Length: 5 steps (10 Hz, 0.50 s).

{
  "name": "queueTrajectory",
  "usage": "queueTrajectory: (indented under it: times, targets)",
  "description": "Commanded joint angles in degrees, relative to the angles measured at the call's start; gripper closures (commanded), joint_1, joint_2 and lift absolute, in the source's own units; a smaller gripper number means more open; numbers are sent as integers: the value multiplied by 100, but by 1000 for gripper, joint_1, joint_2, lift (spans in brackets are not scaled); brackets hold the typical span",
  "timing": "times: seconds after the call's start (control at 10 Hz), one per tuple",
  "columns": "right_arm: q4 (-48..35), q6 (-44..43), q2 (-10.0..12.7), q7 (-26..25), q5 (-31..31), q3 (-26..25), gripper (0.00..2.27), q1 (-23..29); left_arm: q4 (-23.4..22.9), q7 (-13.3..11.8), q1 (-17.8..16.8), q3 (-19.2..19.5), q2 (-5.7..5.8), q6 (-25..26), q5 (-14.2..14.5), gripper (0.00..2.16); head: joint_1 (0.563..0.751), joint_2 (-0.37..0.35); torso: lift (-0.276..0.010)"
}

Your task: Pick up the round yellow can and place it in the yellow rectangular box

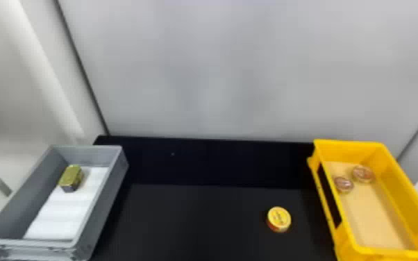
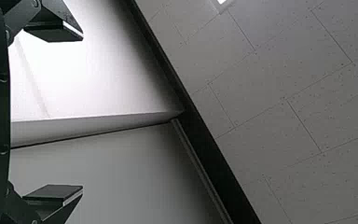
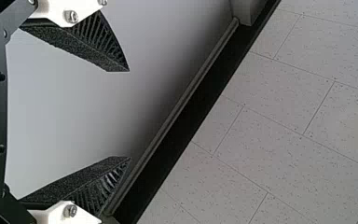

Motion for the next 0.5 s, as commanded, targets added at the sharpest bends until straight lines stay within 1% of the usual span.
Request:
queueTrajectory:
  times: [0.0, 0.4]
  targets:
    - [0, -38, -17, -47, -30, 25, 119, 7, 0, 18, -9, -6, 7, 0, -30, 125, 663, 54, -10]
    - [9, -65, -17, -56, -39, 34, 119, 7, 0, 36, -9, -15, 15, -9, -39, 127, 663, 54, -10]
